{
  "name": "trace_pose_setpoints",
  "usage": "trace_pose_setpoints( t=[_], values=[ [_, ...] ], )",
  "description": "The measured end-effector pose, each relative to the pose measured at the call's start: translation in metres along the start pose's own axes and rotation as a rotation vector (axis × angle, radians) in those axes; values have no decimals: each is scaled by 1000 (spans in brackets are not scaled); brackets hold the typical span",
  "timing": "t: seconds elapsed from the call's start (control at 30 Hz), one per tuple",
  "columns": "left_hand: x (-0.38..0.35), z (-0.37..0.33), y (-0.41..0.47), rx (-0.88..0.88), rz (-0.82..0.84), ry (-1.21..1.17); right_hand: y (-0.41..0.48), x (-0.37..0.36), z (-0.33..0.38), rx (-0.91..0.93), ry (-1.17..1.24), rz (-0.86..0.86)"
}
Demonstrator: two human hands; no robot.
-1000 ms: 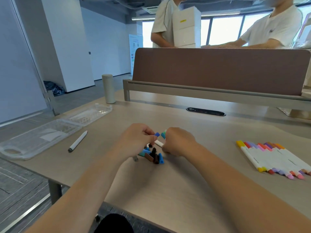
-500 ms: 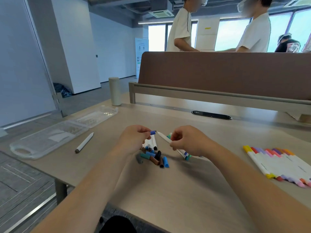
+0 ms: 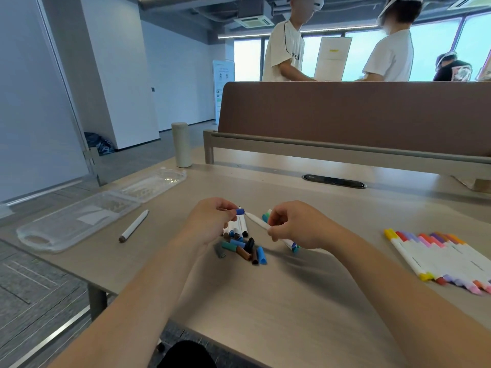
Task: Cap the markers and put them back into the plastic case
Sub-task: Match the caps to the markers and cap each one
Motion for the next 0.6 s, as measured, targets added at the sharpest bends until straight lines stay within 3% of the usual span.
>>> trace_pose_setpoints(
  t=[0.3, 0.6],
  values=[
    [-11, -7, -4, -49, 100, 45, -6, 2, 6, 27, -45, 22],
    [-14, -7, -6, -84, 77, -29, -5, -2, 13, 39, -12, -13]
  ],
)
Point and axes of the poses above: each hand's wrist, its own y-axis towards the middle knuckle, its own x-axis out of the back of the hand, z = x × y, the point moved 8 cm from there along y, towards the middle knuckle, and after that the axes turned 8 degrees about z, right-handed, at the moved point
